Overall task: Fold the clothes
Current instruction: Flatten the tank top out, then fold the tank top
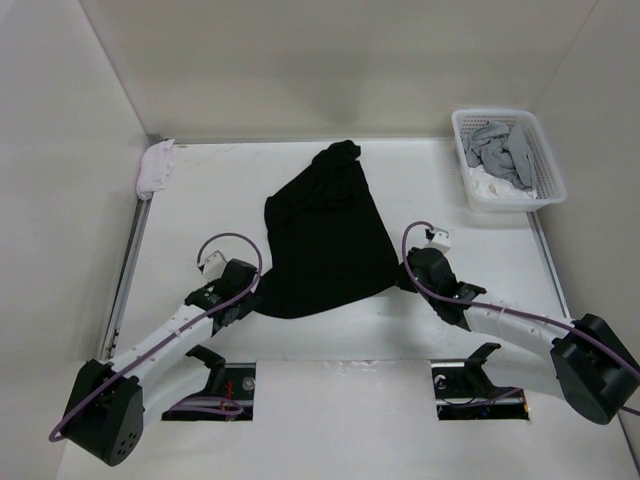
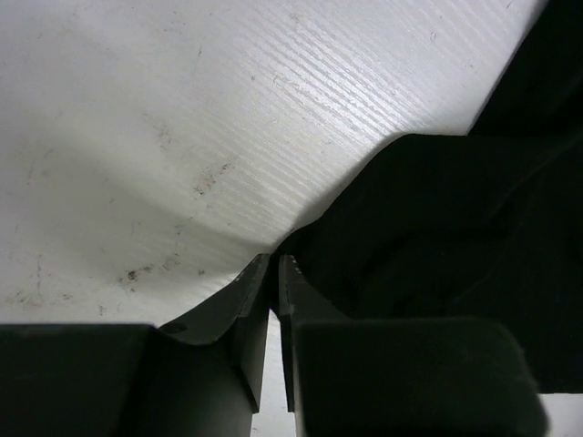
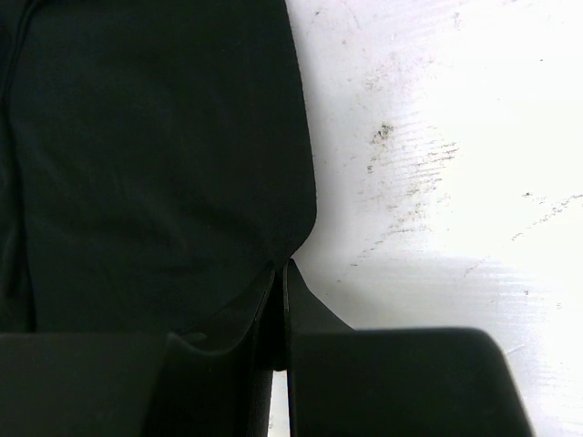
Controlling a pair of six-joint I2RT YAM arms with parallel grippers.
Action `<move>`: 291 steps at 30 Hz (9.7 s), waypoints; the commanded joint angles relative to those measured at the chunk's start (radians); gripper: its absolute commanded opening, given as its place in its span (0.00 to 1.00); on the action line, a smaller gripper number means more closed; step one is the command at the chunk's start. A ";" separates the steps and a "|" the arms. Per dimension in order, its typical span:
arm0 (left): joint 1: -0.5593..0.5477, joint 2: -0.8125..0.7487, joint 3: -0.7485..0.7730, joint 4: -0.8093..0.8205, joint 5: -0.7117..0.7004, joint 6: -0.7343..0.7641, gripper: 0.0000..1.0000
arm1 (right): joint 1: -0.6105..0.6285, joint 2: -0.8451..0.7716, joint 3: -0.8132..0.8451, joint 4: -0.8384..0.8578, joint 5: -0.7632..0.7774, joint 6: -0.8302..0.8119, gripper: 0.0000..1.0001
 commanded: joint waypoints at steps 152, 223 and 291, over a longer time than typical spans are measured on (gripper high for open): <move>0.309 0.018 0.727 0.636 -0.056 0.431 0.00 | -0.251 0.082 1.098 -0.225 -0.016 -0.477 0.01; 0.487 0.379 0.028 0.890 0.200 0.049 0.41 | -0.277 0.617 0.713 0.111 -0.200 -0.115 0.09; 0.588 0.582 -0.058 1.176 0.260 -0.021 0.02 | -0.291 0.797 0.615 0.216 -0.294 0.144 0.10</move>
